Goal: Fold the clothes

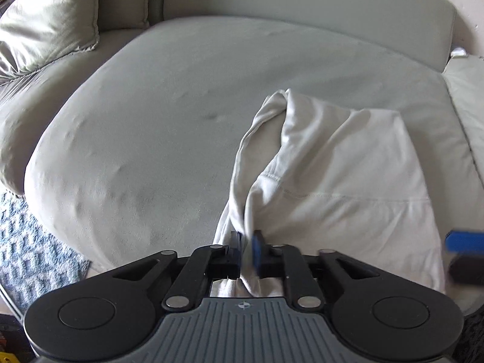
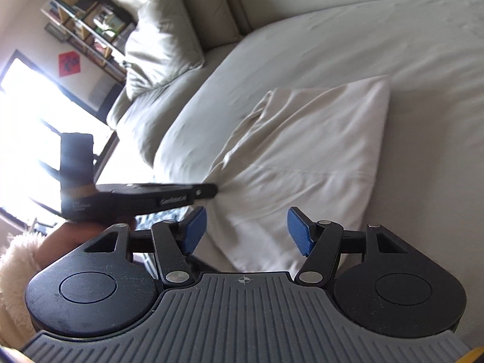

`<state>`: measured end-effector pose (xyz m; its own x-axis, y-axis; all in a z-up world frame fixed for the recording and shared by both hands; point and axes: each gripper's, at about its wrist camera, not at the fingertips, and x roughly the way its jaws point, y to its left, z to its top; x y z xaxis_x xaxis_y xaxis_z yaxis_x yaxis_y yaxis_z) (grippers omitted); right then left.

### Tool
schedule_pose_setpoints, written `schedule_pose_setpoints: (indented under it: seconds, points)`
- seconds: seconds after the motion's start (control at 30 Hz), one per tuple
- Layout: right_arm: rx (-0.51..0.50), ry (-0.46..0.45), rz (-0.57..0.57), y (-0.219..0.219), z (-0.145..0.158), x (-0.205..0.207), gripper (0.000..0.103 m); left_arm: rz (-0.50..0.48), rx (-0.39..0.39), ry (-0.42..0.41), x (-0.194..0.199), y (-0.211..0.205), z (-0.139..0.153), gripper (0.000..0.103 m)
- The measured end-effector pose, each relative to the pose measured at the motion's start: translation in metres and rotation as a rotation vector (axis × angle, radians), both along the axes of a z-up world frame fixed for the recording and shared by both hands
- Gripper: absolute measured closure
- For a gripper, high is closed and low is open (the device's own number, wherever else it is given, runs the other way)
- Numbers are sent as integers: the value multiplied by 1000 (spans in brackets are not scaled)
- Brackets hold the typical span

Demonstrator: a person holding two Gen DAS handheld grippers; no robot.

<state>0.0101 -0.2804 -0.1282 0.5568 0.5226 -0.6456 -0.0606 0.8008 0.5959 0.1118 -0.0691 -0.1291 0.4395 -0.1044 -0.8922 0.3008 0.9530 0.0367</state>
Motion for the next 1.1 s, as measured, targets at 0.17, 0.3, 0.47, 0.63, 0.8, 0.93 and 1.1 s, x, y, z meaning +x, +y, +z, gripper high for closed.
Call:
schedule_pose_setpoints:
  seconds: [0.17,0.3,0.47,0.63,0.8,0.93,1.1]
  points:
    - [-39,28,-185,-47,-9,5,34,13,-197,-166,-3,24,40,32]
    - [21,109,-374,-85,-34,30,34,-44,-220,-108,40,13,22,24]
    - [89,158,-480,-100,-62,73,35,-94,-230,-27,97,-10,-4,27]
    - [177,154,-488,-99,-87,113,47,-171,-228,51,138,-40,-32,30]
    - [91,129,-482,-91,-93,126,97,-154,-282,47,146,-48,-48,86]
    - [42,27,-505,-103,-66,128,99,-117,-398,-3,148,-58,-36,89]
    - [-76,-25,-521,-123,-43,147,98,-54,-425,16,176,-84,-45,74]
